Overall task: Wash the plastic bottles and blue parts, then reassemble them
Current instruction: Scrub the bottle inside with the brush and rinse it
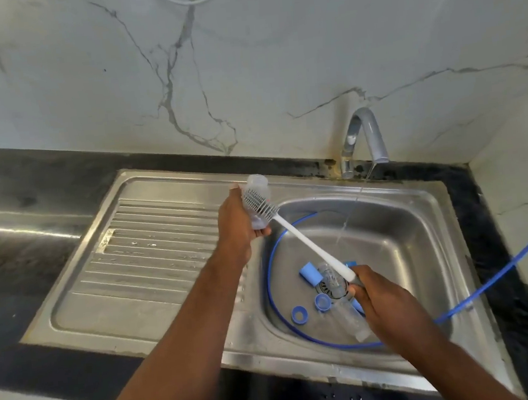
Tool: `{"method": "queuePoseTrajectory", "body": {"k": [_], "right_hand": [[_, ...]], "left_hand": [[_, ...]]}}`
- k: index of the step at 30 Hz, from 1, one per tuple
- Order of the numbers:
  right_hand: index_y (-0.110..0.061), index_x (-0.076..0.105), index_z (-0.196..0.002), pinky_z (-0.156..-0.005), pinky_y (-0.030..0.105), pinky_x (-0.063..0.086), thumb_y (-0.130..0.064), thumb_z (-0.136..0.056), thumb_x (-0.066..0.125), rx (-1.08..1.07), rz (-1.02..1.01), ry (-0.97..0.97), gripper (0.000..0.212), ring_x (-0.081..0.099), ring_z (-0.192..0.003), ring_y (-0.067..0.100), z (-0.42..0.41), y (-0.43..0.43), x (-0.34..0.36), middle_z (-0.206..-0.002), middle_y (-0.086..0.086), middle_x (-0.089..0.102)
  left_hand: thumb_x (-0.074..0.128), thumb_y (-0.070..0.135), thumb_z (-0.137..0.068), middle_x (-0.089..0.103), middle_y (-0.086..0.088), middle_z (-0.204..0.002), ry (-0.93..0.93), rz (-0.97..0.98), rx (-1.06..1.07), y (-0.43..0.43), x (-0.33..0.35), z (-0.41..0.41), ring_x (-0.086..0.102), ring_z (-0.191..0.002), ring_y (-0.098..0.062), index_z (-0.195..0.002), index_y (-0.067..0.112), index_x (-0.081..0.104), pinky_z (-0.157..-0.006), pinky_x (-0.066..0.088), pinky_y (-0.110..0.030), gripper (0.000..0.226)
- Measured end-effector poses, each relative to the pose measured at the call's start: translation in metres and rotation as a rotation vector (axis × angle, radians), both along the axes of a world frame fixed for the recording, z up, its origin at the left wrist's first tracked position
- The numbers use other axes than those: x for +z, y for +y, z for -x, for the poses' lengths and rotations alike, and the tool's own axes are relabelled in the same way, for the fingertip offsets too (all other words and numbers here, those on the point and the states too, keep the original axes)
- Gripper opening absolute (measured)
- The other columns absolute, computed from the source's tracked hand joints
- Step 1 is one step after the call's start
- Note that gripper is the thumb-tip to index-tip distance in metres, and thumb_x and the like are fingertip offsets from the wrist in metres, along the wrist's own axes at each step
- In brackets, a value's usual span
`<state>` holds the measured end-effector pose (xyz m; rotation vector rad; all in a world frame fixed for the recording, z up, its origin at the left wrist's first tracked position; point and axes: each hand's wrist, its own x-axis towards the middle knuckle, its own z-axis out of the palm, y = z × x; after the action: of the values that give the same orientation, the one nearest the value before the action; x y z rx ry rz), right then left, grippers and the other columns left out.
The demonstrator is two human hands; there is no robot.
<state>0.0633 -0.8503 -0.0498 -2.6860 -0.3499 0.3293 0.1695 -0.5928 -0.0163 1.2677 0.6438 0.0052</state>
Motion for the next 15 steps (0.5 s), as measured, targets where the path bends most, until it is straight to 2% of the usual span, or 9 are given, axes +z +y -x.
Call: {"method": "queuePoseTrajectory", "body": {"k": [3, 4, 6, 8, 11, 15], "right_hand": [[-0.035, 0.042, -0.117, -0.073, 0.037, 0.050, -0.040, -0.106, 0.035, -0.017, -0.093, 0.007, 0.015, 0.057, -0.077, 0.015, -0.005, 0.008, 0.002, -0.085, -0.013, 0.055], [-0.038, 0.039, -0.114, -0.074, 0.039, 0.051, -0.042, -0.105, 0.035, -0.020, -0.106, 0.013, 0.011, 0.058, -0.078, 0.016, -0.003, 0.009, 0.001, -0.086, -0.011, 0.057], [-0.043, 0.034, -0.108, -0.074, 0.040, 0.051, -0.047, -0.103, 0.034, -0.038, -0.110, 0.047, 0.007, 0.060, -0.078, 0.018, 0.009, 0.007, -0.002, -0.086, -0.008, 0.058], [-0.044, 0.032, -0.102, -0.071, 0.038, 0.050, -0.046, -0.103, 0.036, -0.054, -0.142, 0.067, 0.005, 0.059, -0.075, 0.017, 0.014, 0.008, -0.001, -0.082, -0.009, 0.057], [-0.038, 0.038, -0.105, -0.066, 0.037, 0.047, -0.039, -0.105, 0.038, -0.058, -0.163, 0.014, 0.002, 0.057, -0.071, 0.012, 0.002, 0.015, 0.003, -0.080, -0.009, 0.057], [-0.035, 0.041, -0.108, -0.070, 0.037, 0.049, -0.043, -0.104, 0.035, -0.079, -0.128, 0.023, 0.011, 0.057, -0.075, 0.013, 0.014, -0.001, -0.001, -0.083, -0.009, 0.058]], "left_hand": [[0.053, 0.041, -0.073, 0.062, -0.022, -0.085, -0.018, -0.046, -0.128, -0.010, 0.007, 0.013, 0.060, -0.062, -0.030, -0.102, 0.004, 0.061, -0.053, 0.049, -0.033, 0.048], [0.052, 0.042, -0.072, 0.061, -0.021, -0.084, -0.051, -0.029, -0.127, -0.012, 0.008, 0.015, 0.059, -0.062, -0.029, -0.100, 0.005, 0.061, -0.056, 0.049, -0.034, 0.047], [0.054, 0.044, -0.081, 0.064, -0.014, -0.077, -0.111, -0.035, -0.099, -0.014, 0.007, 0.021, 0.061, -0.062, -0.026, -0.091, 0.012, 0.062, -0.059, 0.050, -0.035, 0.035], [0.053, 0.040, -0.098, 0.072, -0.002, -0.076, -0.087, -0.070, -0.141, -0.027, -0.004, 0.032, 0.067, -0.065, -0.019, -0.094, 0.020, 0.067, -0.055, 0.054, -0.033, 0.024], [0.043, 0.038, -0.106, 0.075, -0.008, -0.096, -0.012, -0.024, -0.274, -0.061, -0.022, 0.046, 0.070, -0.079, -0.021, -0.104, 0.020, 0.072, -0.055, 0.055, -0.032, 0.033], [0.037, 0.045, -0.108, 0.068, -0.011, -0.088, -0.024, 0.145, -0.048, -0.043, -0.011, 0.034, 0.063, -0.069, -0.023, -0.107, 0.016, 0.066, -0.053, 0.051, -0.031, 0.041]]}}
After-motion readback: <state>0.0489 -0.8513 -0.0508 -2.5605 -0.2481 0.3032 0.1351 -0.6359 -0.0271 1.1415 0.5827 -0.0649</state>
